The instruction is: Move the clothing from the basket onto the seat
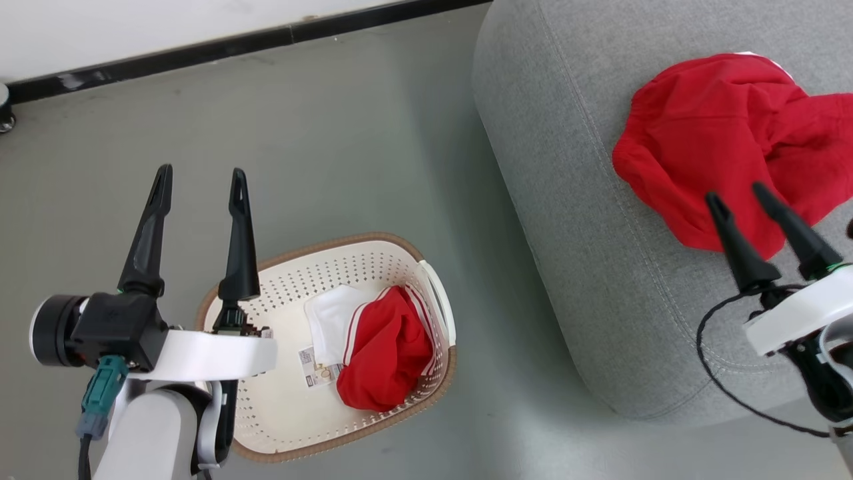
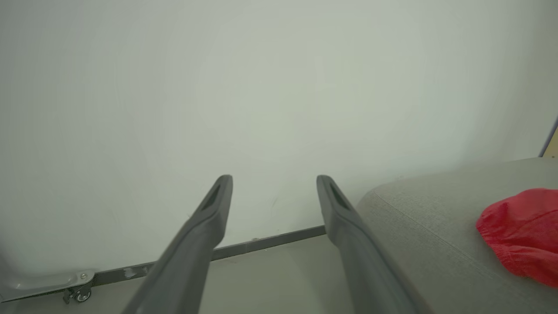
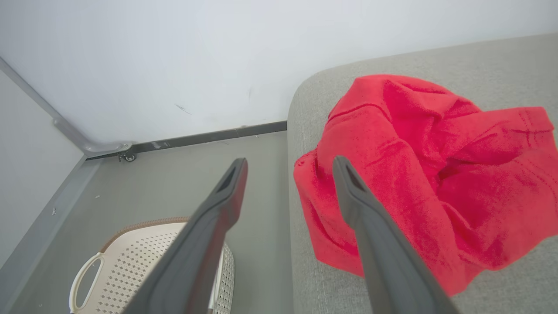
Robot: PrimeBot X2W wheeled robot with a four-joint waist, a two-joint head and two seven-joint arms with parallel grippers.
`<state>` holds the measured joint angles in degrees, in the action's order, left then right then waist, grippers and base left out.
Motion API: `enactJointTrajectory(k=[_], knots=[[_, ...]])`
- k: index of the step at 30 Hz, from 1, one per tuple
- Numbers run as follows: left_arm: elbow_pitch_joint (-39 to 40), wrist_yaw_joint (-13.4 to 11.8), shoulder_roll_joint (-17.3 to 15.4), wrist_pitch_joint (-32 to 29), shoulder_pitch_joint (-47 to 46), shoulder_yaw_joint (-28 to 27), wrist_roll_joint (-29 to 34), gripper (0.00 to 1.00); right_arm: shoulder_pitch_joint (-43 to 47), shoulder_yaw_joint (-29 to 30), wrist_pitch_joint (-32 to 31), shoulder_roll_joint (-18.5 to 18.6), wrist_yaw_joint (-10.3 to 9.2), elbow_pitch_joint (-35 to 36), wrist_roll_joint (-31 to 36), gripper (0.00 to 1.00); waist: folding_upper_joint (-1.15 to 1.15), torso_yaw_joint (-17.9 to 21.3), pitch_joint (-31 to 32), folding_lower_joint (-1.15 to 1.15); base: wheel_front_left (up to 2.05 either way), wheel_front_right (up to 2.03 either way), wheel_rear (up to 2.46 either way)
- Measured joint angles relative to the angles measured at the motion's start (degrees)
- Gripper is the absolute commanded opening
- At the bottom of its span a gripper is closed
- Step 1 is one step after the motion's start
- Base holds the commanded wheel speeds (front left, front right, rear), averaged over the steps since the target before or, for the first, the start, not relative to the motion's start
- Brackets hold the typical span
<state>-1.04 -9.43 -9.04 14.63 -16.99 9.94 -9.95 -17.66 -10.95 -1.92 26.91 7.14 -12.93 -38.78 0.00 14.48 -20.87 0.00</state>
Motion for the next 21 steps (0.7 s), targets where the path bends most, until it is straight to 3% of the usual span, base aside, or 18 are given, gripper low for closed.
enactJointTrajectory(k=[12, 21], knots=[[-2.32, -1.67, 0.56, 0.00, 3.51, -2.66, -1.08, 1.00, -1.30, 4.19, 5.15, 0.44, 0.00, 3.28, 7.33, 1.00, 0.00, -3.16, 3.13, 0.00, 0.00, 0.00, 0.00], [-2.99, -2.18, 1.63, 0.01, 5.32, -4.10, -2.13, 1.00, -1.35, 5.79, 8.10, -4.83, -0.01, 3.22, 13.27, 1.00, 0.00, -6.32, 5.51, 0.00, 0.00, 0.00, 0.00]])
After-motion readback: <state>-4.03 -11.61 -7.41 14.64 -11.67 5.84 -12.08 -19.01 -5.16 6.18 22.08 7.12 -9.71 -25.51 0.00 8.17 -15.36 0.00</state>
